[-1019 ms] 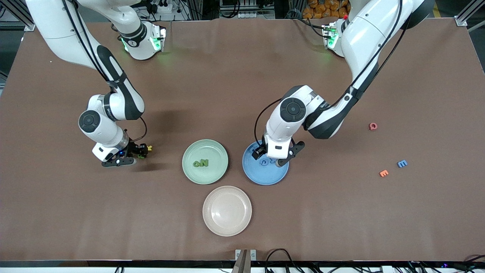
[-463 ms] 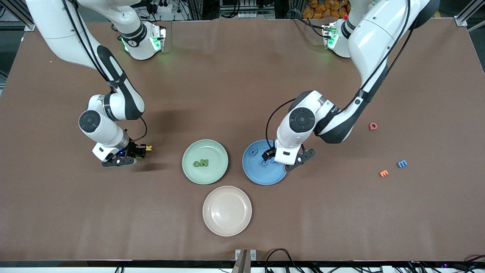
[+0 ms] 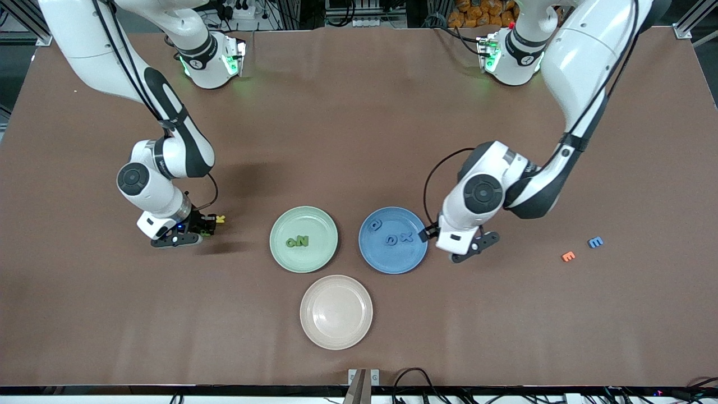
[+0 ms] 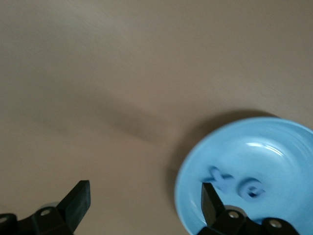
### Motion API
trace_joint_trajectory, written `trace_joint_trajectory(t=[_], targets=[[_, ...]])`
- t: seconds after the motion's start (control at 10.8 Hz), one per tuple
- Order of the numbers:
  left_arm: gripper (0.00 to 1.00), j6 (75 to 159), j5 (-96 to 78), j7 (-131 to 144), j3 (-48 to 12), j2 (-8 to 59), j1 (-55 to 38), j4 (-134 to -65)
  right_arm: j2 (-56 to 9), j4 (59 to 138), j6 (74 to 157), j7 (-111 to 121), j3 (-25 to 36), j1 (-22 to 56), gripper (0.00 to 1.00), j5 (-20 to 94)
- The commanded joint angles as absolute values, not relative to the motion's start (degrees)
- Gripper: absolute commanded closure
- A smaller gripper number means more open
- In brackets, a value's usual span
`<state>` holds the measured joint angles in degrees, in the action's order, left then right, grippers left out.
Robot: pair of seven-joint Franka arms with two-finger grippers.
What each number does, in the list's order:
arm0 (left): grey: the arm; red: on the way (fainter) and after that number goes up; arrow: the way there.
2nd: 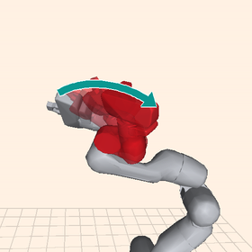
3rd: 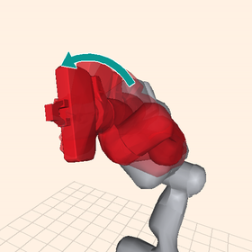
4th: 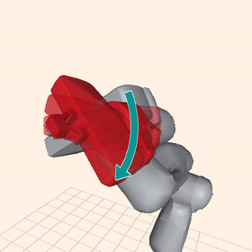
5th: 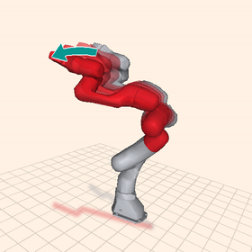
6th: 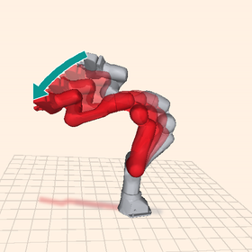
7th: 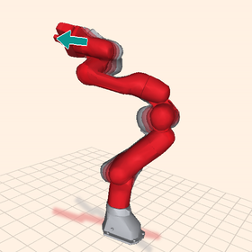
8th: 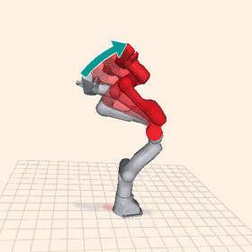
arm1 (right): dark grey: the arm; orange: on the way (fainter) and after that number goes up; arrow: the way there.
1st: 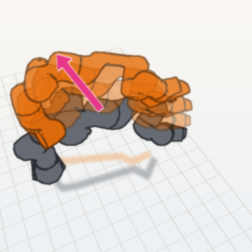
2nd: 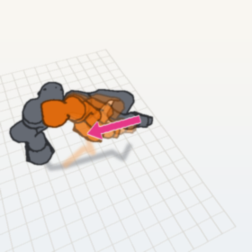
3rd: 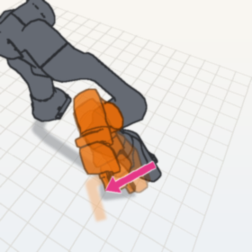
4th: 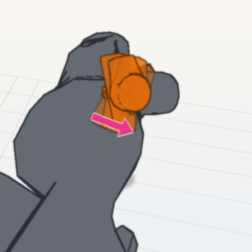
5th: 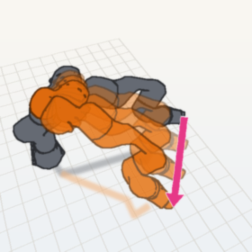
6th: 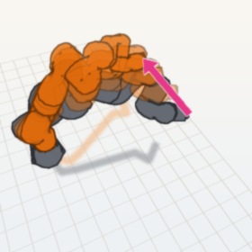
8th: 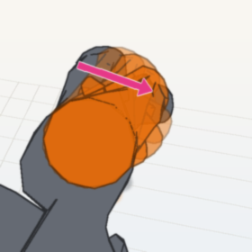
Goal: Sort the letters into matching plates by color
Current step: 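Place the 6 on the blue plate while the right gripper grasps the B, then place the B on the green plate while the left gripper reaches the E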
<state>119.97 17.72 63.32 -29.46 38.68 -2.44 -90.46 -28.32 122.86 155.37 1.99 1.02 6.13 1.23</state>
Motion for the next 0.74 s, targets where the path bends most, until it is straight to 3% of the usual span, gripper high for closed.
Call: trace_joint_trajectory(t=[0.0,0.28,0.65], targets=[[0.0,119.7,19.2,55.8,-29.6,32.7,3.4,-97.7,-27.3,123.4,155.6,2.2,0.2,5.4,0.73,0.5],[0.0,120.1,19.6,44.9,-29.9,30.6,10.2,-101.7,-25.7,120.1,148.3,0.2,0.2,6.7,0.75,1.1],[0.0,120.6,19.6,32.8,-30.0,28.5,16.7,-104.7,-26.4,116.0,147.7,-15.8,0.1,12.6,0.75,1.1]])
